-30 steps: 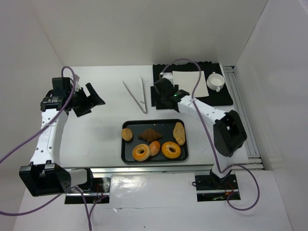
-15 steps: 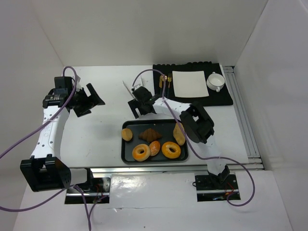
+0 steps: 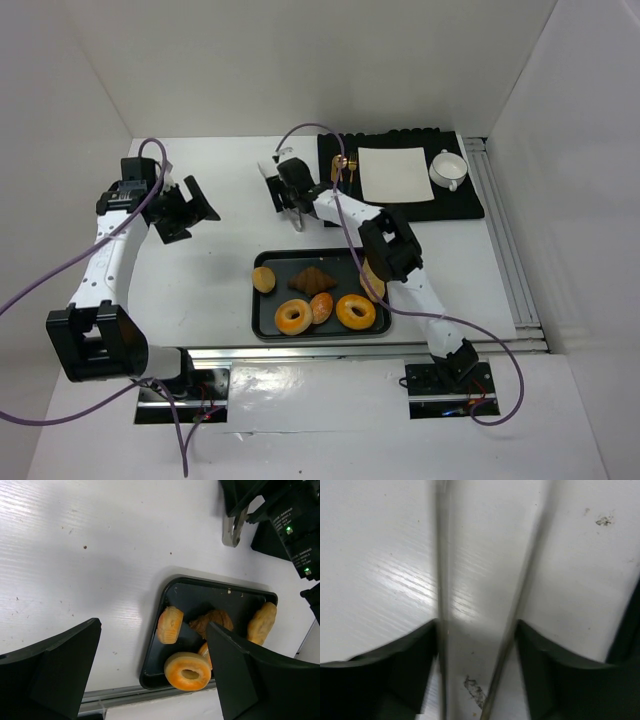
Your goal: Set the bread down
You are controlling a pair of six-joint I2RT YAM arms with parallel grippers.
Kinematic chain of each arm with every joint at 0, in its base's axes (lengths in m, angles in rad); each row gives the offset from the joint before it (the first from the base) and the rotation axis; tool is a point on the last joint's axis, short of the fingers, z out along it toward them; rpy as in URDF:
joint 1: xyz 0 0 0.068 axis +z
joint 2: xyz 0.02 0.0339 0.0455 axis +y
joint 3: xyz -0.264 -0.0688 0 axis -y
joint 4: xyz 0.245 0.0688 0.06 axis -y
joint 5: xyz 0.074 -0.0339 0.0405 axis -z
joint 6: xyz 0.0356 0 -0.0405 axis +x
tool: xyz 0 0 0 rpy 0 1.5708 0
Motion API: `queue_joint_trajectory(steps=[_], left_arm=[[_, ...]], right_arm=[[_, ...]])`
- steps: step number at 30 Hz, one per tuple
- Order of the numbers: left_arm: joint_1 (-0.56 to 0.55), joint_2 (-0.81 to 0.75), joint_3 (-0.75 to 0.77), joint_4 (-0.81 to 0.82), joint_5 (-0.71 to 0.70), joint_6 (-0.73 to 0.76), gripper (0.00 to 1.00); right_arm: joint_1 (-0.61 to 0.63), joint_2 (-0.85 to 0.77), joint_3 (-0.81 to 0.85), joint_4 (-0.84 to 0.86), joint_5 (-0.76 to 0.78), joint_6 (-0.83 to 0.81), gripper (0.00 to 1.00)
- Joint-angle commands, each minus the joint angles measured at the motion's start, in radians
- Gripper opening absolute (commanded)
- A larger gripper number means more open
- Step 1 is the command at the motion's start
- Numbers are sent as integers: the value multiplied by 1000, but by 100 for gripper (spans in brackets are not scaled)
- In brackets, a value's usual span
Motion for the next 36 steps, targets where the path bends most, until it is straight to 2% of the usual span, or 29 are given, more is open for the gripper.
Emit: queue_joint_trajectory(steps=[1,6,8,13,15,17,18,19,20,23,24,26,30,32,36], left_arm=[[7,2,20,19,4,20,100],[7,-18,11,19,15,20,100],[7,-18,11,19,15,11,100],[7,-18,11,28,43,11,100],[7,-29,11,28,43,11,100],[7,-29,0,39,64,11,100],[7,-29,0,39,64,11,100],[7,-38,-9,39,73,11,100],[7,-38,-9,48,83,11,100],[7,-47,-9,48,93,11,100],[7,-57,-9,48,93,11,100],[7,-57,-9,48,105,11,100],[7,-57,-19,57,106,11,100],[7,-57,-28,57,115,11,100],[7,-57,-28,67,126,2,100]], right_arm=[[19,64,77,-14,27,-9,63],[19,-3,143,-36,72,16,27],[19,-92,130,-36,72,26,21],[19,-332,-20,-123,60,74,21],[-3,-486,-115,-152,23,98,21],[-12,-604,-295,-184,3,138,21],[-12,-737,-369,-184,-12,149,21],[-12,-802,-511,-210,-21,175,21],[-12,-932,-576,-226,-40,186,21],[-1,-1106,-774,-360,-75,238,23],[-1,-1211,-846,-405,-89,261,23],[20,-1309,-908,-532,-106,362,24],[98,-1575,-1063,-629,-228,560,28],[123,-1648,-1121,-655,-248,644,31],[141,-1711,-1122,-756,-271,642,33]])
